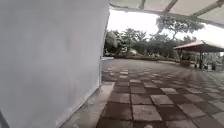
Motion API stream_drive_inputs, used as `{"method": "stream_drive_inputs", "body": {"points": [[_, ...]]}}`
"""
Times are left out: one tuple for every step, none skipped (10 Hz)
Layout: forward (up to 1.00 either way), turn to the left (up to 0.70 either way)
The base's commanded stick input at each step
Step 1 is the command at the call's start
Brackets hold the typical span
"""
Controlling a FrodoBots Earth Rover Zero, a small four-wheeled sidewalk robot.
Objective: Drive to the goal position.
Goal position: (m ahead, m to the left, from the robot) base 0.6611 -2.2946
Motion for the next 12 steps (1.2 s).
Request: {"method": "stream_drive_inputs", "body": {"points": [[0.0,0.0],[0.0,0.0],[0.0,0.0],[0.14,0.0],[0.44,0.0],[0.7,0.0],[0.7,0.0],[0.7,0.0],[0.7,0.0],[0.7,0.0],[0.56,0.0],[0.2,0.0]]}}
